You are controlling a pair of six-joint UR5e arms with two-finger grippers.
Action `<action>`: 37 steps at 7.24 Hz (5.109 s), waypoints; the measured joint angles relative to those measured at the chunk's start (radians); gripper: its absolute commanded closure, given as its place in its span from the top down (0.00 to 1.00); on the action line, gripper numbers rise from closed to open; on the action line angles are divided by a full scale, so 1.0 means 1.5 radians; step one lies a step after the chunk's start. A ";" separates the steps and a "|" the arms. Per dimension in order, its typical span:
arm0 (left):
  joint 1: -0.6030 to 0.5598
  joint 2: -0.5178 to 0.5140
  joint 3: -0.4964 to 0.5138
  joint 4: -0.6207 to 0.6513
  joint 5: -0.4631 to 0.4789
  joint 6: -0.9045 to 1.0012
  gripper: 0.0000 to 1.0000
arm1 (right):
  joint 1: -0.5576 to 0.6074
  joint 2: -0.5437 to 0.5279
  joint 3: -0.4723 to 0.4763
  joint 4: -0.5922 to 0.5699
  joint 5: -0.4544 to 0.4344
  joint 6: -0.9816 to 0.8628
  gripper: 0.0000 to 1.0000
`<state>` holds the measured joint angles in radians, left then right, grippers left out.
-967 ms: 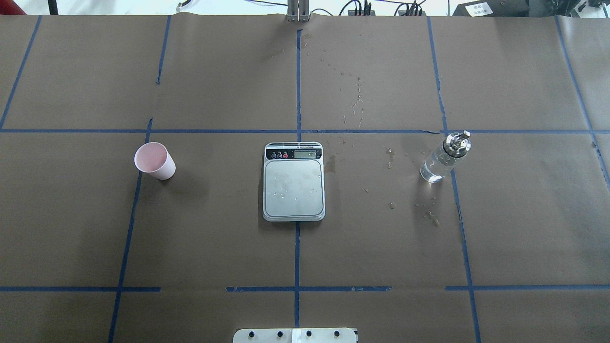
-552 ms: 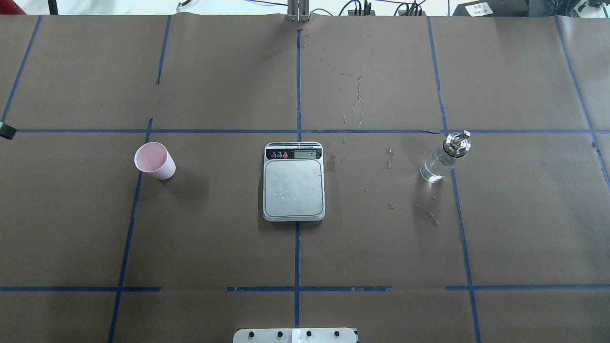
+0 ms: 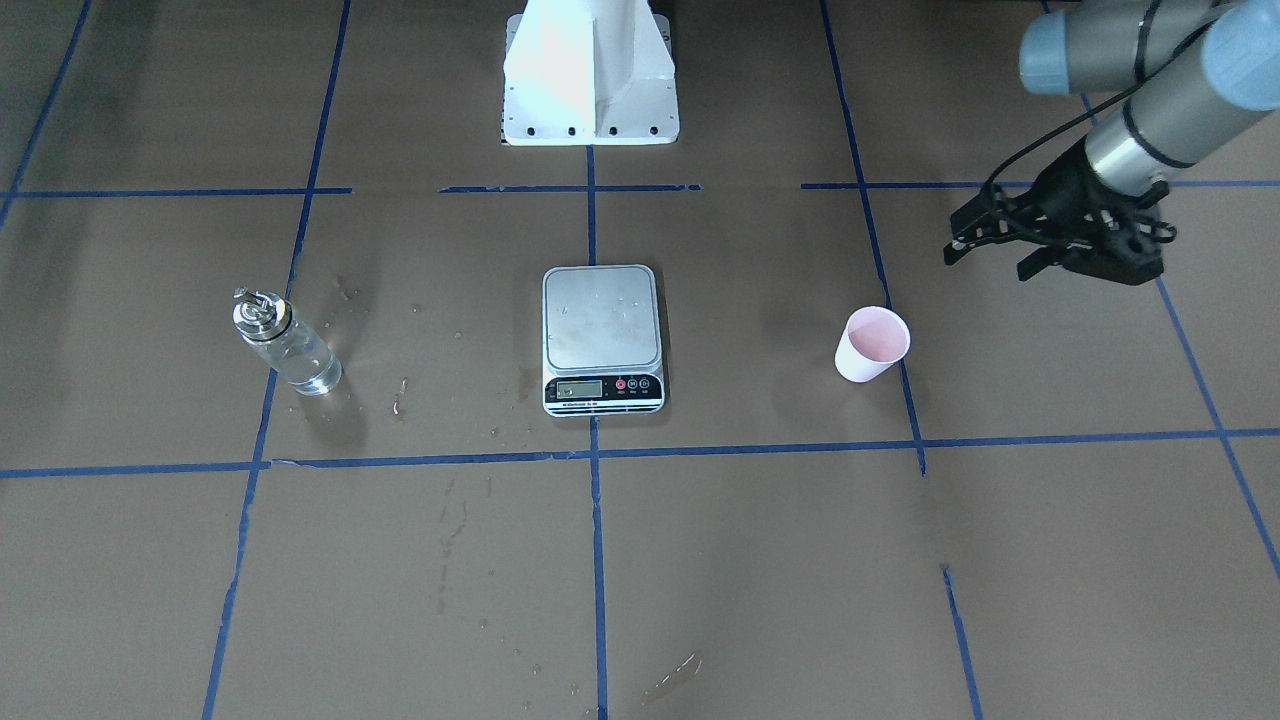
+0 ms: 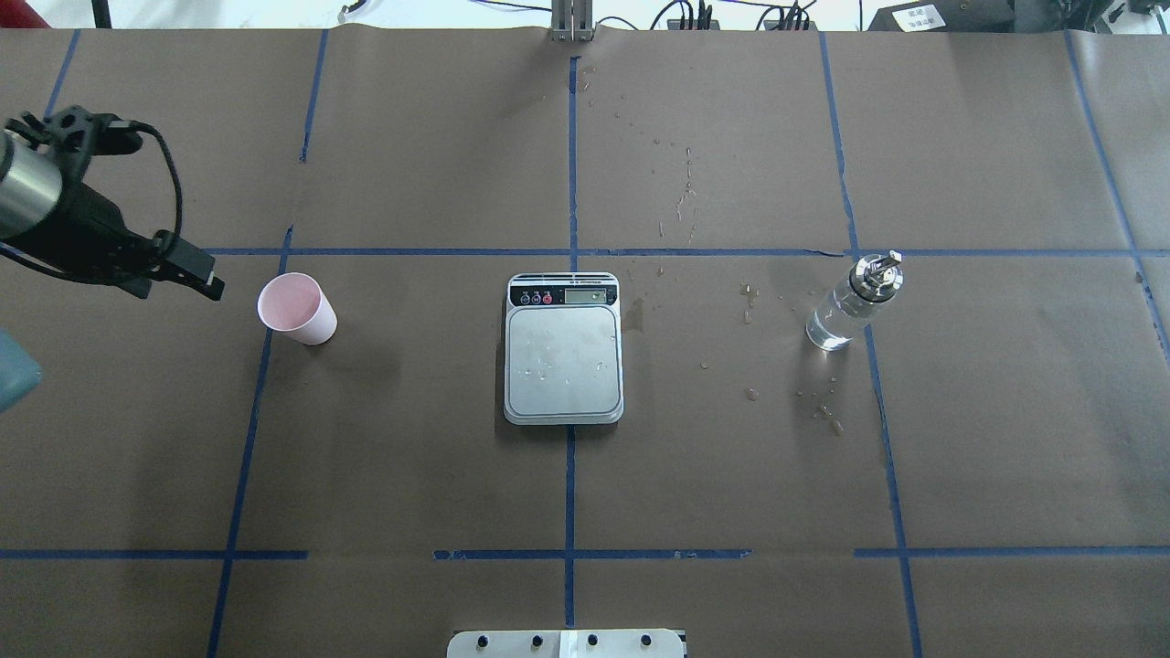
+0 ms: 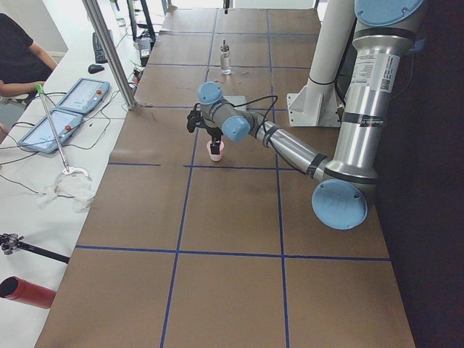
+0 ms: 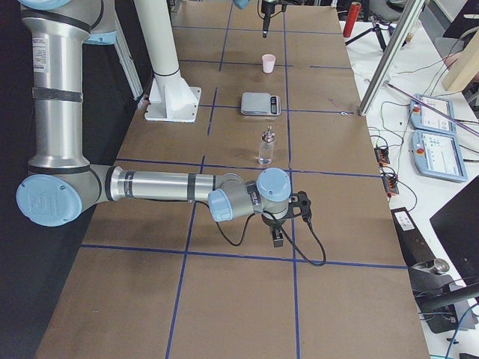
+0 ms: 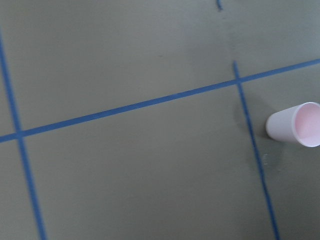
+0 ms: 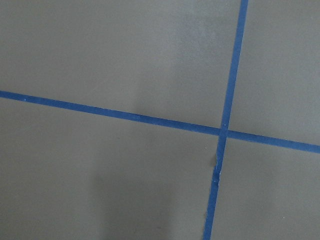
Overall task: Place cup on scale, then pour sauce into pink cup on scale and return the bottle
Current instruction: 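Reach the left gripper to the pink cup and grasp its rim, then carry the pink cup with the left gripper onto the scale and release, then withdraw the left gripper while the right gripper reaches toward the glass bottle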
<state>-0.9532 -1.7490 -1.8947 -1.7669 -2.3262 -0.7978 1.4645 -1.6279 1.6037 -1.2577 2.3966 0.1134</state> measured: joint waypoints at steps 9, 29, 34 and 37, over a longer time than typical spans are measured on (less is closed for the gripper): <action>0.069 -0.061 0.147 -0.068 0.072 -0.036 0.00 | -0.009 -0.001 -0.001 0.000 0.002 0.000 1.00; 0.240 -0.378 0.195 0.029 0.162 -0.355 0.41 | -0.025 0.001 0.004 0.001 0.051 0.030 1.00; 0.225 -0.369 0.124 0.029 0.154 -0.350 0.62 | -0.047 0.010 0.061 0.002 0.052 0.111 1.00; 0.180 -0.296 0.037 -0.011 0.128 -0.347 0.62 | -0.152 0.011 0.170 0.132 0.018 0.401 1.00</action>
<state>-0.6828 -2.1929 -1.8398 -1.7835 -2.1343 -1.3189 1.2370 -1.6112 1.8582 -1.0590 2.4237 0.7148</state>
